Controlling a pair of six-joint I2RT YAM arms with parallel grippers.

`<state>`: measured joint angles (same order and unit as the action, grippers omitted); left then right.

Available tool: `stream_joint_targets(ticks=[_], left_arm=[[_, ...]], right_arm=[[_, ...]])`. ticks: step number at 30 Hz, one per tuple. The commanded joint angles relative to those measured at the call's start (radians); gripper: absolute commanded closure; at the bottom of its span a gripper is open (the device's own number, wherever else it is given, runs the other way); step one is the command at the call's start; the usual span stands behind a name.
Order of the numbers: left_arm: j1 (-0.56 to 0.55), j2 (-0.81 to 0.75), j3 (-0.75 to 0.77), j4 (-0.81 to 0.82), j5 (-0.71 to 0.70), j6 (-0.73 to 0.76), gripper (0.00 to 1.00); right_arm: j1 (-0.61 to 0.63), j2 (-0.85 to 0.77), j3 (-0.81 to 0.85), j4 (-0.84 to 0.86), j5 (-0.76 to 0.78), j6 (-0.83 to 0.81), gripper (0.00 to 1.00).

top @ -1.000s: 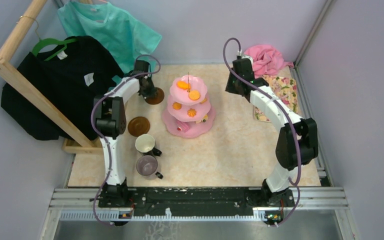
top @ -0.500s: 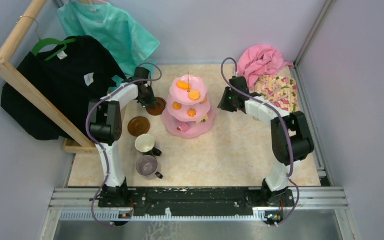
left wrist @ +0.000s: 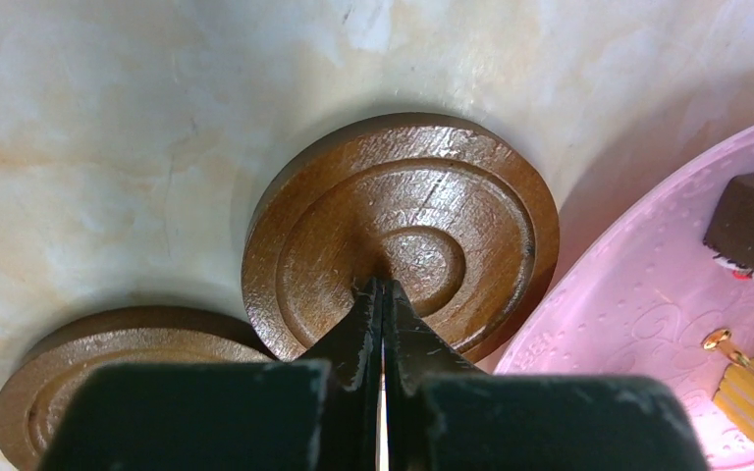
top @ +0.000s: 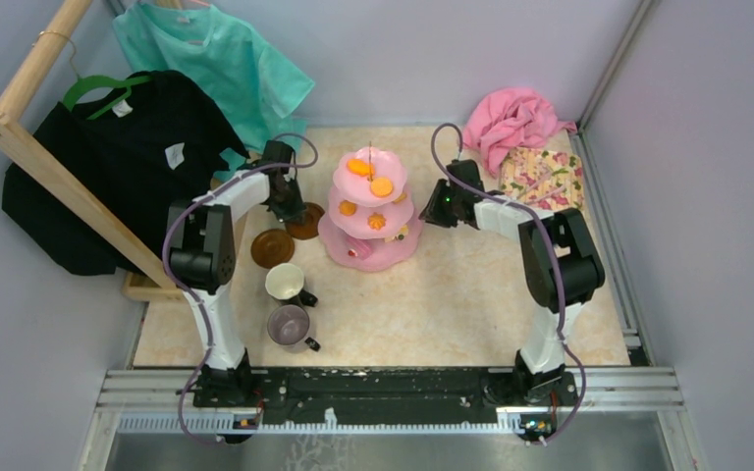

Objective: Serve the afternoon tea
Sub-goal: Move the desert table to the center of the board.

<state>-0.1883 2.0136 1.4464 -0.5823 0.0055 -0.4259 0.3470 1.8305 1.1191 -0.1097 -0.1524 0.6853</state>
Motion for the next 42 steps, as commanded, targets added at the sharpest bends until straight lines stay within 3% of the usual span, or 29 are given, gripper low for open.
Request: stream_joint_targets(ticks=[1, 21, 34, 42], left_arm=[[-0.007, -0.016, -0.051, -0.093, -0.007, 0.023, 1.00], [-0.007, -0.052, -0.070, -0.115, -0.001, 0.035, 1.00], [-0.007, -0.062, -0.065, -0.124, -0.004, 0.040, 1.00], [-0.007, -0.080, -0.083, -0.122, 0.006, 0.041, 1.00]], right_arm=[[0.011, 0.008, -0.009, 0.081, -0.020, 0.018, 0.75], [0.011, 0.068, -0.074, 0.194, -0.107, 0.079, 0.75], [-0.005, 0.093, -0.131, 0.349, -0.164, 0.202, 0.91], [-0.049, 0.070, -0.181, 0.410, -0.150, 0.243, 0.94]])
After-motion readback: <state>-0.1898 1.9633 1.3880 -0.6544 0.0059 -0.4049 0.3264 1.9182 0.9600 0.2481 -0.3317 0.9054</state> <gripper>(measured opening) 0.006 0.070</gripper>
